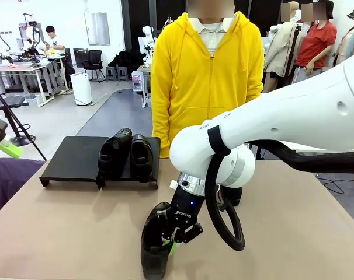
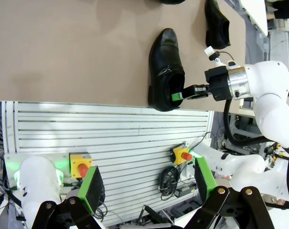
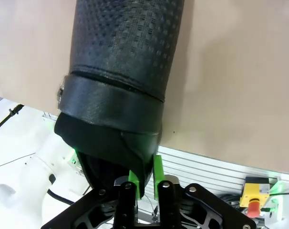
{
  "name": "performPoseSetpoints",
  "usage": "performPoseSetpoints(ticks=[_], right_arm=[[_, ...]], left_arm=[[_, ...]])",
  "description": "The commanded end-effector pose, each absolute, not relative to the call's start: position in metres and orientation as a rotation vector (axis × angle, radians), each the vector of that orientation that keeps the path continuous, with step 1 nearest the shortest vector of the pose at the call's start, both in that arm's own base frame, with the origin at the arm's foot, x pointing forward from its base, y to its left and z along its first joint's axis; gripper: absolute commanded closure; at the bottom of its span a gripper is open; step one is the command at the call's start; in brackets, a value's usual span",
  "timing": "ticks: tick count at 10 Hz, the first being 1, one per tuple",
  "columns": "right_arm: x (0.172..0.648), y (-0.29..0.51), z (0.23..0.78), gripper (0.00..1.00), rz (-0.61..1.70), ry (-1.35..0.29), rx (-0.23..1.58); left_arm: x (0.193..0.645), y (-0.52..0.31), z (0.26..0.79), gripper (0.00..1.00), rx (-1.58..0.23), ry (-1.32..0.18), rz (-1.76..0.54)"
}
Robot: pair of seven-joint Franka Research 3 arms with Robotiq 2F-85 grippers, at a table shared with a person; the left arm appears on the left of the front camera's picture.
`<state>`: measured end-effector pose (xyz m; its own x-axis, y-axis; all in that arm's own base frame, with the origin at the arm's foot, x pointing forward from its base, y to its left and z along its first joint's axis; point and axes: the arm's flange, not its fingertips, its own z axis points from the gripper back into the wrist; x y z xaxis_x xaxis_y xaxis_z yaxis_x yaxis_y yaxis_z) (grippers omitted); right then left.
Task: Organize the shoes by placing them on the stand.
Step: Pick up one Shoe and place it in the middle of the table.
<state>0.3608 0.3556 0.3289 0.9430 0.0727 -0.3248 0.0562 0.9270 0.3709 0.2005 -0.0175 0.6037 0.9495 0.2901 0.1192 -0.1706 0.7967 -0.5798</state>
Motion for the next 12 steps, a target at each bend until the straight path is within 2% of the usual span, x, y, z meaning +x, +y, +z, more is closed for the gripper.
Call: performPoseSetpoints(ticks=[1,4,5,7,8,10,12], right_arm=[[0.365,0.352,0.335,0.00,0.026,0.329,0.412],[0.352,0.331,0.390,0.00,0.127,0.300,0.534],[0.343,0.302,0.427,0.00,0.158,0.249,0.617],[0.330,0.219,0.485,0.00,0.244,0.263,0.671],[0.320,0.174,0.509,0.00,0.368,0.300,0.795],[0.301,0.096,0.548,0.00,0.351,0.173,0.915],[0.273,0.047,0.567,0.00,0.280,0.096,0.919]], left_arm=[[0.199,-0.015,0.604,0.00,-0.607,-0.205,0.234],[0.199,-0.015,0.604,0.00,-0.607,-0.205,0.234],[0.199,-0.015,0.604,0.00,-0.607,-0.205,0.234],[0.199,-0.015,0.604,0.00,-0.607,-0.205,0.234],[0.199,-0.015,0.604,0.00,-0.607,-0.205,0.234],[0.199,-0.015,0.604,0.00,-0.607,-0.205,0.234],[0.199,-0.015,0.604,0.00,-0.607,-0.205,0.234]])
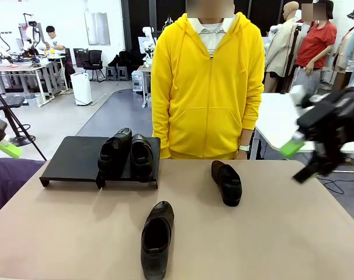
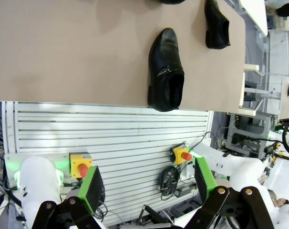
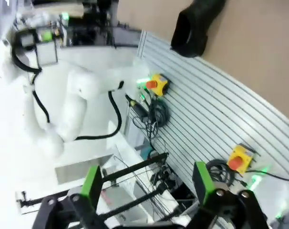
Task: Organize the shoes by placing them on the stand.
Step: Pick up one Shoe and place it in the middle of the table.
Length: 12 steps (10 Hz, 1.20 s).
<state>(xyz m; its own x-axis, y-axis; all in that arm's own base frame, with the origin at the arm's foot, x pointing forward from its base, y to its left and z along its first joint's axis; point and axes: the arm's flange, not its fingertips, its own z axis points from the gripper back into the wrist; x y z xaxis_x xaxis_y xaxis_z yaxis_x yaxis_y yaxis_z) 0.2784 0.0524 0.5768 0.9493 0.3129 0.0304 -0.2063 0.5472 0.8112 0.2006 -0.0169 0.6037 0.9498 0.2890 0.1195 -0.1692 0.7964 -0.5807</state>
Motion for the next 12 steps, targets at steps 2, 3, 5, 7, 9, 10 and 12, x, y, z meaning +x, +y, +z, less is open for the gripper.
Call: performPoseSetpoints(ticks=[2,3,5,7,9,10,12], right_arm=[[0.236,0.022,0.565,0.00,0.148,0.024,0.715],[0.217,0.019,0.560,0.00,0.148,-0.082,0.673],[0.207,0.015,0.551,0.00,0.075,-0.076,0.691],[0.224,0.007,0.568,0.00,0.161,-0.039,0.707],[0.224,0.007,0.568,0.00,0.161,-0.039,0.707],[0.224,0.007,0.568,0.00,0.161,-0.039,0.707],[0.224,0.007,0.568,0.00,0.161,-0.039,0.707]], left_arm=[[0.199,-0.015,0.604,0.00,-0.607,-0.205,0.234],[0.199,-0.015,0.604,0.00,-0.607,-0.205,0.234],[0.199,-0.015,0.604,0.00,-0.607,-0.205,0.234],[0.199,-0.015,0.604,0.00,-0.607,-0.205,0.234],[0.199,-0.015,0.604,0.00,-0.607,-0.205,0.234],[0.199,-0.015,0.604,0.00,-0.607,-0.205,0.234],[0.199,-0.015,0.604,0.00,-0.607,-0.205,0.234]])
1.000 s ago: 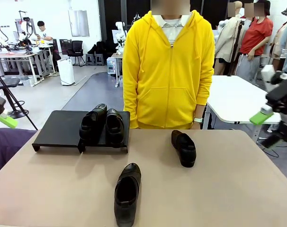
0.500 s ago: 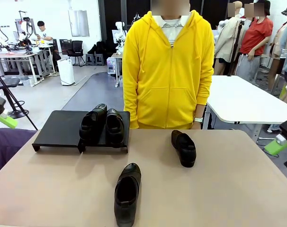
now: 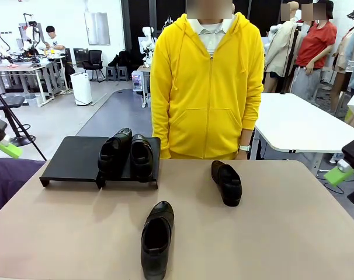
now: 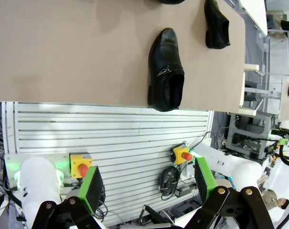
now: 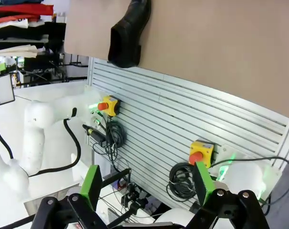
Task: Organize the shoes by placing them on the stand.
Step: Place the Shoe from the middle of the table onto the Shoes Stand.
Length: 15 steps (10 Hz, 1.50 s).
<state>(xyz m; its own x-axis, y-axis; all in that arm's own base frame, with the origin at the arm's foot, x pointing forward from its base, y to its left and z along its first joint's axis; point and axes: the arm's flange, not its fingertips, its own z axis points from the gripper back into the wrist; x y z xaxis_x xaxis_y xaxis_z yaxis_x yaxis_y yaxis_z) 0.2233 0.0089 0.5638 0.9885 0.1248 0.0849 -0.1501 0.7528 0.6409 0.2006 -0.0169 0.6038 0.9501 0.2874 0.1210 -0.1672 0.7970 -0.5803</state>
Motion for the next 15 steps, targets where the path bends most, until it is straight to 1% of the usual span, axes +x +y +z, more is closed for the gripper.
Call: performPoseSetpoints(ticks=[1,4,6,8,9,10,11,12,13,14,15], right_arm=[[0.224,0.007,0.568,0.00,0.161,-0.039,0.707],[0.224,0.007,0.568,0.00,0.161,-0.039,0.707],[0.224,0.007,0.568,0.00,0.161,-0.039,0.707],[0.224,0.007,0.568,0.00,0.161,-0.039,0.707],[0.224,0.007,0.568,0.00,0.161,-0.039,0.707],[0.224,0.007,0.568,0.00,0.161,-0.039,0.707],[0.224,0.007,0.568,0.00,0.161,-0.039,0.707],[0.224,0.007,0.568,0.00,0.161,-0.039,0.707],[0.224,0.007,0.568,0.00,0.161,-0.039,0.707],[0.224,0.007,0.568,0.00,0.161,-0.039,0.707],[0.224,0.007,0.568,0.00,0.161,-0.039,0.707]], left_arm=[[0.199,-0.015,0.604,0.00,-0.607,-0.205,0.234],[0.201,-0.017,0.604,0.00,-0.601,-0.208,0.246],[0.238,-0.097,0.595,0.00,-0.544,-0.182,0.270],[0.286,-0.212,0.554,0.00,-0.511,-0.118,0.220],[0.305,-0.268,0.519,0.00,-0.461,-0.114,0.198],[0.318,-0.318,0.480,0.00,-0.362,-0.076,0.124],[0.325,-0.355,0.455,0.00,-0.295,-0.081,0.069],[0.328,-0.373,0.445,0.00,-0.271,-0.072,0.043],[0.329,-0.387,0.436,0.00,-0.219,-0.121,0.037],[0.329,-0.392,0.426,0.00,-0.181,-0.101,0.037],[0.328,-0.395,0.418,0.00,-0.132,-0.128,0.047]])
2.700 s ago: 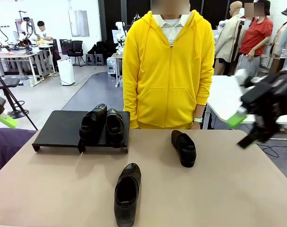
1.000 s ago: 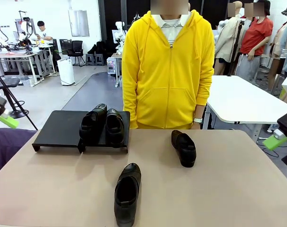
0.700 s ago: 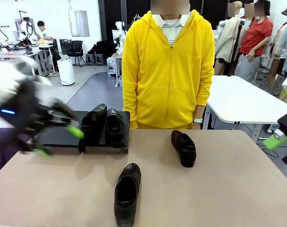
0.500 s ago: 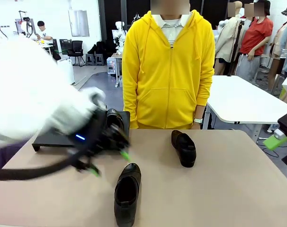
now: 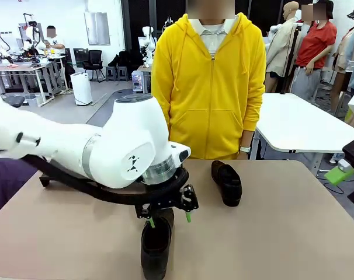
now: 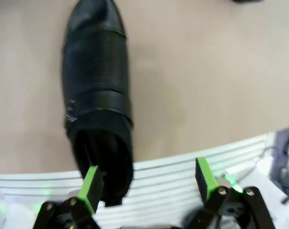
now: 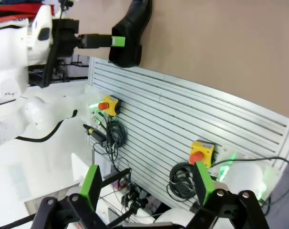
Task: Organize the shoes by placing them on the stand.
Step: Place the Shoe from the middle of the table onto the Shoes Stand.
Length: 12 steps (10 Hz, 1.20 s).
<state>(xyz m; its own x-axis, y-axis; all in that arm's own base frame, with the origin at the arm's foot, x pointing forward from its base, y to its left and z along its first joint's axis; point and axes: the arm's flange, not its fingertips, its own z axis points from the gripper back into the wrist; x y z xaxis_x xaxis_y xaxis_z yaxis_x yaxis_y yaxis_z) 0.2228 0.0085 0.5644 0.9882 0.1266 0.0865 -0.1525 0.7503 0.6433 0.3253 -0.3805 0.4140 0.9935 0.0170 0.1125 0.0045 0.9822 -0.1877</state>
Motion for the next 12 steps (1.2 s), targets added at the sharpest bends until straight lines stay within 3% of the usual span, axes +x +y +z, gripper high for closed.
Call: performPoseSetpoints(ticks=[1,11,12], right_arm=[[0.224,0.007,0.568,0.00,0.161,-0.039,0.707],[0.224,0.007,0.568,0.00,0.161,-0.039,0.707],[0.224,0.007,0.568,0.00,0.161,-0.039,0.707]], left_arm=[[0.327,-0.396,0.412,0.00,-0.121,-0.122,0.042],[0.316,-0.409,0.356,0.00,-0.050,-0.084,-0.102],[0.316,-0.409,0.356,0.47,-0.041,-0.099,-0.098]])
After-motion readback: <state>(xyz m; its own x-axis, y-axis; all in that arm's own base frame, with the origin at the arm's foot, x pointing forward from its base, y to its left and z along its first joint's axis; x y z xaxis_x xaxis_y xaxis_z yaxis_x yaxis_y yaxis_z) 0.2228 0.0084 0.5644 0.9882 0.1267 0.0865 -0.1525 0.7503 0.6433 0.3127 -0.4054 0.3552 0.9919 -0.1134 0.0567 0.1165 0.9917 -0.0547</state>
